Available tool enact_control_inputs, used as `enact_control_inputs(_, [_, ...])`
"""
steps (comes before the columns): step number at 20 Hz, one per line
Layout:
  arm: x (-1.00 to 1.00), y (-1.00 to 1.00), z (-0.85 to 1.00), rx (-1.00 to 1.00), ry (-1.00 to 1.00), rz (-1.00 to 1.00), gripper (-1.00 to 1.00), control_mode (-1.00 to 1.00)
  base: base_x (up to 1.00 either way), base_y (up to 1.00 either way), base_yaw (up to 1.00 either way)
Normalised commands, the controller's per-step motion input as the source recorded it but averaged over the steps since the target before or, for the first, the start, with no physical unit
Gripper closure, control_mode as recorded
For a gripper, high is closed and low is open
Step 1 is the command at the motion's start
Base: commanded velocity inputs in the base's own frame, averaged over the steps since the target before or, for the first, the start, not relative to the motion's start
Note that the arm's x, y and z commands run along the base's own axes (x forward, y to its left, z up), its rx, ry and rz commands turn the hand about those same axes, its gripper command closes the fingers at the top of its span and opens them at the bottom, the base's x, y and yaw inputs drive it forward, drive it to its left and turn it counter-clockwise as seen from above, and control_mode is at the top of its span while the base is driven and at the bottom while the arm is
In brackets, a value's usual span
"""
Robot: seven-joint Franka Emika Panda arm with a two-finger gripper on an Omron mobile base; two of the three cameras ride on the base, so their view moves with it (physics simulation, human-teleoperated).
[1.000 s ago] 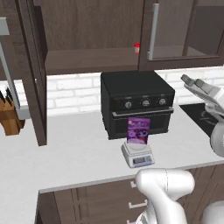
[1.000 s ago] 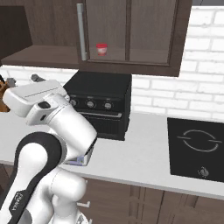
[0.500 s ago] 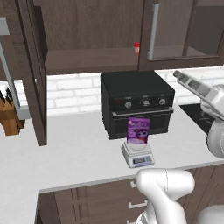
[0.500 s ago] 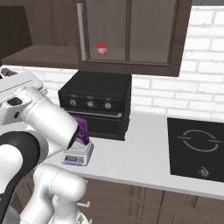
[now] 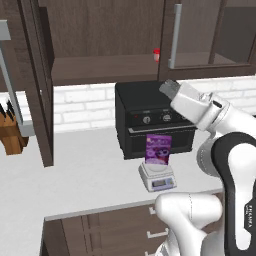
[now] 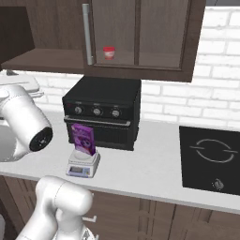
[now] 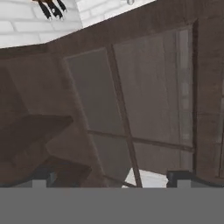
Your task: Pick the cereal and place it on the digital scale for weighing, and close the cabinet.
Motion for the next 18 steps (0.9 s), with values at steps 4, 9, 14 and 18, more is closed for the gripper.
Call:
enact_control_inputs(4, [0.00,0.52,-0.78,0.42,-0.50,-0.16,-1.00,-1.00,0.00,0.00,0.00])
enact_control_inputs(9, [0.00,0.55,-0.94,0.55,-0.57,0.07,-1.00,-1.00,0.00,0.00,0.00])
enact_control_inputs(14, [0.32,0.98,-1.00,0.25,-0.38,0.26,-1.00,-1.00,0.00,0.00,0.00])
enact_control_inputs(18, [0.67,1.00,-1.00,0.09,-0.14,0.14,-1.00,-1.00,0.00,0.00,0.00])
